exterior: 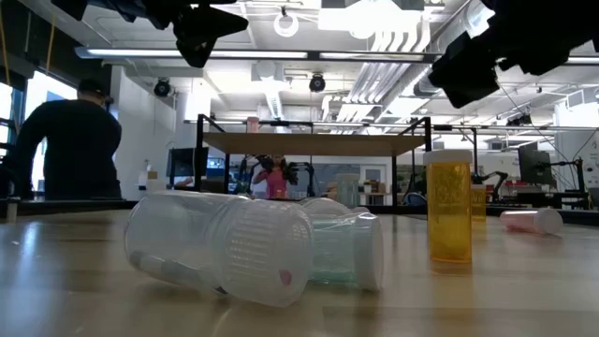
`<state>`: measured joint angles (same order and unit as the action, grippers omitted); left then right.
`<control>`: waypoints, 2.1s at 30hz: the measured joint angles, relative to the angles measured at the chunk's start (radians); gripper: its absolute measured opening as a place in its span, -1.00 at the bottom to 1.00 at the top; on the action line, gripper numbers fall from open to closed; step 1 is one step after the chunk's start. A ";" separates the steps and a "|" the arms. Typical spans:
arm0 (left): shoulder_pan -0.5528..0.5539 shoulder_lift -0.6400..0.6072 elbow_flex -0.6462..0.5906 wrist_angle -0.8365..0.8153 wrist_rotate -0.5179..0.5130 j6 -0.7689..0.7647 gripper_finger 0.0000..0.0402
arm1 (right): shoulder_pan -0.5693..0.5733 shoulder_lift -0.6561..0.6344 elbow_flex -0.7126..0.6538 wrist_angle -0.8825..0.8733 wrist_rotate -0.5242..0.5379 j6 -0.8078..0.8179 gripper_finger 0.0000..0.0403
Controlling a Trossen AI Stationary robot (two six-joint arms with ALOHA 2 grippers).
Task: Pick and place medicine bottles onto shelf by color
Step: Put the bottom orange pill bottle on the shelf
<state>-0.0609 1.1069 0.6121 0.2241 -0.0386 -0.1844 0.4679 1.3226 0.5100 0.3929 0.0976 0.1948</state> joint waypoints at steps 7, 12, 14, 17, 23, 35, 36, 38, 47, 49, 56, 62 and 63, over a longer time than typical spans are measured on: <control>0.000 0.000 0.000 -0.003 -0.003 0.003 -0.18 | 0.000 0.133 0.000 0.163 0.001 -0.018 0.13; 0.000 0.000 0.000 -0.003 -0.003 0.003 -0.18 | 0.001 0.204 0.000 0.228 -0.005 -0.010 0.13; 0.000 0.000 0.000 -0.003 -0.003 0.003 -0.18 | 0.008 0.230 0.000 0.265 -0.006 -0.010 0.13; 0.000 0.000 0.000 -0.003 -0.003 0.003 -0.18 | 0.024 0.260 0.000 0.305 -0.010 -0.009 0.13; 0.000 0.000 0.000 -0.003 -0.002 0.003 -0.18 | 0.050 0.305 0.000 0.332 0.033 -0.014 0.13; 0.000 0.000 0.000 -0.022 -0.002 0.003 -0.18 | 0.050 0.396 0.001 0.398 0.042 -0.019 0.13; 0.000 0.000 0.000 -0.022 -0.002 0.003 -0.18 | 0.050 0.401 0.002 0.398 0.042 -0.019 0.13; 0.000 0.000 0.000 -0.022 -0.002 0.003 -0.18 | 0.050 0.415 0.012 0.398 0.041 -0.019 0.13; 0.000 0.000 0.000 -0.025 -0.002 0.001 -0.18 | 0.050 0.483 0.121 0.266 0.006 -0.064 0.11; 0.000 0.000 0.000 -0.025 -0.002 0.001 -0.18 | 0.050 0.483 0.138 0.222 0.006 -0.064 0.09; 0.000 0.000 0.000 -0.026 -0.002 0.001 -0.18 | 0.050 0.483 0.151 0.204 0.006 -0.063 -0.04; 0.000 0.000 0.000 -0.026 -0.002 -0.007 -0.18 | 0.050 0.465 0.151 0.172 0.006 -0.037 -0.04; 0.000 0.000 0.000 -0.027 -0.002 -0.007 -0.18 | 0.050 0.453 0.151 0.159 0.007 -0.034 -0.04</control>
<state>-0.0605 1.1069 0.6125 0.1967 -0.0410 -0.1910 0.5175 1.7759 0.6609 0.5520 0.1043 0.1608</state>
